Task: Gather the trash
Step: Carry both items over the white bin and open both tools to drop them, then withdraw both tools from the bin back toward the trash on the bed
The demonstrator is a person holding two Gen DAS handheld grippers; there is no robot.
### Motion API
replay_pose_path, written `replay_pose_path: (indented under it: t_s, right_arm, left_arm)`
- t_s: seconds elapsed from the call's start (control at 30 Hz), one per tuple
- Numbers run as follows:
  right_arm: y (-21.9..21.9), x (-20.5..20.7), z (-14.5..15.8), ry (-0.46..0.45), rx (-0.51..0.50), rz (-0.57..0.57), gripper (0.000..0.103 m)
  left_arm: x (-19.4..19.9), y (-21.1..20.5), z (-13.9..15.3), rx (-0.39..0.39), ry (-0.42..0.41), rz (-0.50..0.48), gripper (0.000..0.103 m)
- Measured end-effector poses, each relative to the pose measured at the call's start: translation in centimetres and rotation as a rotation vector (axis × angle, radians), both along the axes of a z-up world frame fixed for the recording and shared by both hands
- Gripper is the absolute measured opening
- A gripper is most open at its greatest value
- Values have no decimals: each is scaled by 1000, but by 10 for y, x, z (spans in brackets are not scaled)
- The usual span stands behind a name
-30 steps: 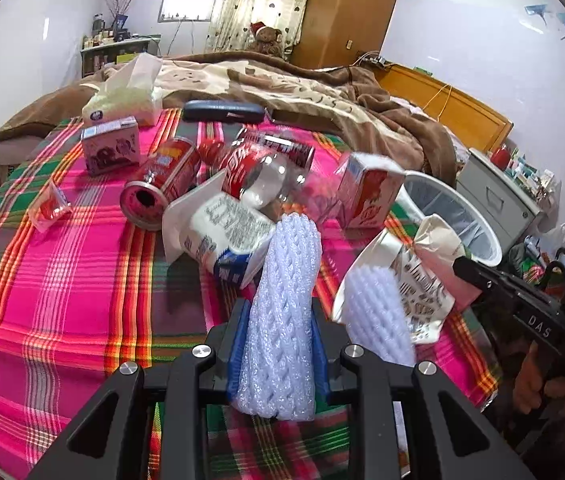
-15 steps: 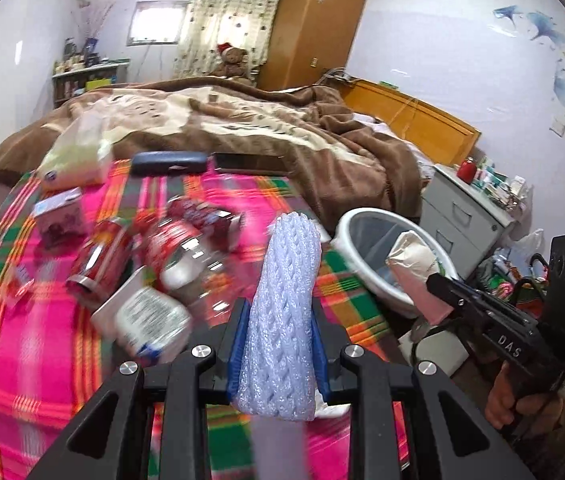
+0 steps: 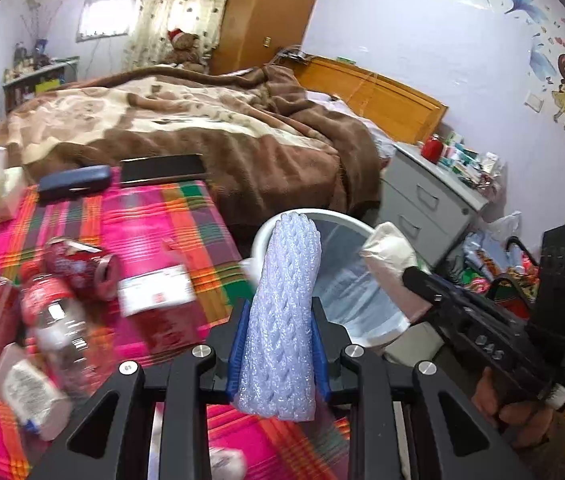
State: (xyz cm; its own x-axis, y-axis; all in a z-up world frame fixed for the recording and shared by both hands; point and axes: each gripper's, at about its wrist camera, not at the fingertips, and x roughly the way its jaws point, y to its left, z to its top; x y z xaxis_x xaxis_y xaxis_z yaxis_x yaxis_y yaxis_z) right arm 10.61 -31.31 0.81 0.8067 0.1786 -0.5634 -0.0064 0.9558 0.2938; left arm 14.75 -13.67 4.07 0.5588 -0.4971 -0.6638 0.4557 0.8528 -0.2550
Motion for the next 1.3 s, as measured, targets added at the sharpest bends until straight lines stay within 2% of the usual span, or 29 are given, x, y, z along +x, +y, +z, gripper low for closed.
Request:
replay_pose_path:
  t_s: [0.1, 0.37, 0.63, 0.67, 0.7, 0.73, 0.77, 0.8, 0.9, 0.93, 0.97, 1.03, 1.13, 1.3]
  right_arm:
    - [-11, 5, -5, 14, 3, -12, 8]
    - [-30, 20, -21, 78, -21, -30, 8]
    - [-40, 34, -33, 138, -41, -43, 8]
    - [-40, 35, -34, 142, -52, -49, 9]
    - [-43, 36, -34, 148, -53, -47, 9]
    - [-43, 36, -35, 158, -48, -43, 10]
    - [-44, 37, -36, 162, -43, -41, 11]
    - [-45, 37, -37, 166, -40, -44, 12]
    - [-47, 36, -37, 166, -42, -57, 31]
    - [-47, 35, -37, 167, -33, -55, 41]
    - [-47, 34, -36, 163, -27, -51, 44]
    - [-44, 33, -34, 155, -31, -50, 44]
    - [-40, 31, -30, 148, -42, -50, 44]
    - [-36, 23, -23, 124, -21, -61, 44]
  left_arm:
    - [7, -23, -2, 22, 1, -25, 29]
    - [33, -65, -27, 44, 76, -45, 29]
    - [58, -90, -49, 58, 132, -48, 29]
    - [60, -91, -51, 60, 137, -41, 32]
    - [61, -89, -52, 63, 134, -41, 40]
    - [61, -90, -53, 63, 129, -39, 45]
    - [62, -89, -54, 58, 133, -34, 56]
    - [63, -87, -55, 47, 140, -32, 60]
    - [66, -84, -54, 49, 136, -22, 60]
    - [65, -82, -54, 49, 135, -21, 60]
    - [65, -81, -54, 43, 137, -24, 61]
    - [64, -76, -52, 36, 140, -18, 61]
    - [54, -69, -43, 41, 97, -19, 61]
    - [50, -54, -37, 27, 100, 2, 61]
